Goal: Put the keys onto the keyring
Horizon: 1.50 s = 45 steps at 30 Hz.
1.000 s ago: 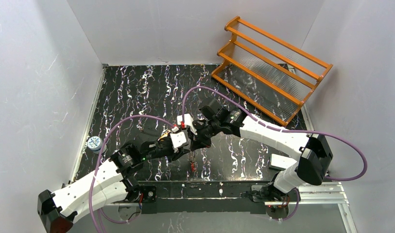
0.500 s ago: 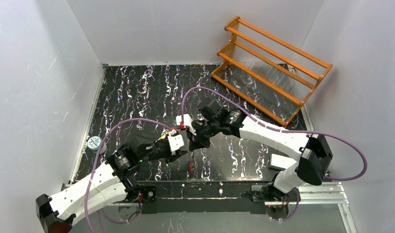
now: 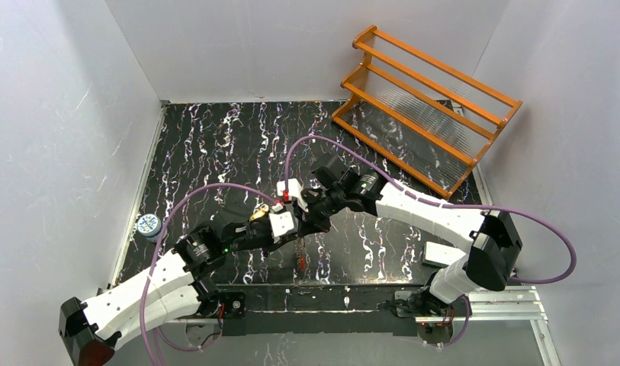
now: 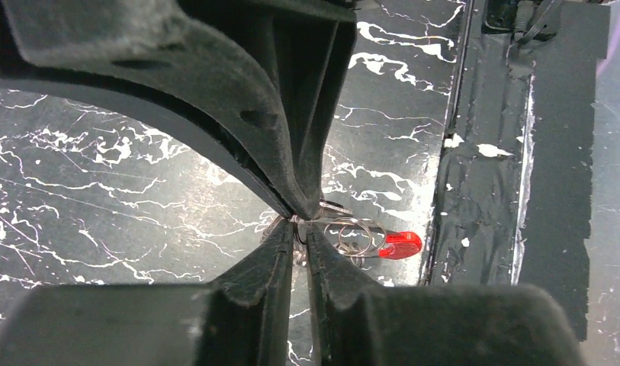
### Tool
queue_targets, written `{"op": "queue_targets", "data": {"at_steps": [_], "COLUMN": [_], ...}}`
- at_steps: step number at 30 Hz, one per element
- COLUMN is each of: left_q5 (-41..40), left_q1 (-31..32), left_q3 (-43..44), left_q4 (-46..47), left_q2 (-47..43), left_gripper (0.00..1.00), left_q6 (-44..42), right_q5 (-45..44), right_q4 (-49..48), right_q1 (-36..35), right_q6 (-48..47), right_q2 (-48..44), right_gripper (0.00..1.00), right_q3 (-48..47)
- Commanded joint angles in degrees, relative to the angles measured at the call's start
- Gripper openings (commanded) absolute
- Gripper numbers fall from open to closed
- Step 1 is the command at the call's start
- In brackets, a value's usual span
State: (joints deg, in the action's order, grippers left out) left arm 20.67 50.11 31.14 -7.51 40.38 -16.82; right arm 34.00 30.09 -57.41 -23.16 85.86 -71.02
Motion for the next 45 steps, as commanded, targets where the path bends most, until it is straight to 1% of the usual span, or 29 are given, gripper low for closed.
{"op": "queue_targets", "data": {"at_steps": [1, 3, 7, 8, 11, 14, 16, 18, 20, 23, 25, 27, 29, 31, 35, 38, 42, 45], "left_q5": [1.91, 1.92, 1.22, 0.8, -0.38, -2.73, -3.99, -4.58, -4.72, -5.01, -4.78, -4.17, -3.44, -2.67, -1.57, -1.35, -1.53, -2.68], "left_q1": [0.25, 0.25, 0.25, 0.25, 0.25, 0.25, 0.25, 0.25, 0.25, 0.25, 0.25, 0.25, 0.25, 0.25, 0.25, 0.25, 0.25, 0.25], "left_q3": [-0.56, -0.59, -0.85, -0.98, -1.5, -2.49, -3.69, -5.43, -7.68, -11.04, -13.34, -15.07, -15.85, -15.86, -15.2, -14.97, -14.88, -13.94], "left_q4": [1.31, 1.35, 1.35, 1.36, 1.4, 2.34, 4.23, 7.94, 13.95, 21.64, 26.9, 30.67, 32.49, 33.03, 33.07, 33.03, 32.85, 29.44], "left_q2": [0.97, 1.08, 0.59, 0.37, -0.99, -3.42, -5.36, -7.54, -9.59, -12.57, -14.21, -15.44, -16.05, -15.97, -15.37, -15.11, -14.98, -14.77], "left_gripper": [0.07, 0.01, 0.0, 0.0, 0.0, 0.0, 0.0, 0.0, 0.0, 0.0, 0.0, 0.0, 0.0, 0.0, 0.0, 0.0, 0.0, 0.0], "left_q6": [0.49, 0.53, 0.96, 1.2, 1.89, 3.41, 4.71, 6.51, 8.9, 11.17, 12.61, 13.73, 13.86, 13.79, 13.59, 13.32, 12.88, 11.4], "right_q5": [0.69, 0.65, 0.62, 0.67, 0.32, 0.42, 2.0, 3.88, 5.6, 8.07, 8.98, 9.5, 9.89, 10.4, 10.76, 9.64, 8.36, 7.66], "right_q4": [-1.88, -1.94, -3.05, -3.56, -5.62, -8.83, -12.17, -15.89, -19.6, -23.74, -24.95, -25.07, -25.21, -25.52, -25.34, -24.65, -23.35, -21.06], "right_q1": [-0.25, -0.25, -0.25, -0.25, -0.17, 0.67, 2.02, 3.29, 3.98, 4.61, 4.97, 5.14, 5.11, 5.18, 5.2, 5.2, 5.26, 5.28], "right_q6": [0.22, 0.22, 0.37, 0.64, 1.29, 2.29, 3.38, 4.61, 5.97, 7.65, 8.37, 8.55, 8.7, 8.74, 8.66, 8.48, 7.86, 6.55], "right_q2": [-1.01, -1.03, -1.35, -1.52, -2.77, -5.14, -7.13, -9.31, -11.64, -13.16, -13.42, -13.09, -13.06, -12.89, -12.03, -11.62, -11.6, -11.31], "right_gripper": [0.01, 0.01, 0.01, 0.03, 0.2, 0.39, 0.48, 0.53, 0.54, 0.52, 0.49, 0.46, 0.45, 0.43, 0.35, 0.22, 0.01, 0.01], "right_q3": [-0.7, -0.63, -0.11, 0.1, 1.32, 3.6, 5.72, 8.63, 10.99, 13.32, 13.92, 13.85, 13.72, 13.7, 13.6, 13.59, 13.42, 12.23]}}
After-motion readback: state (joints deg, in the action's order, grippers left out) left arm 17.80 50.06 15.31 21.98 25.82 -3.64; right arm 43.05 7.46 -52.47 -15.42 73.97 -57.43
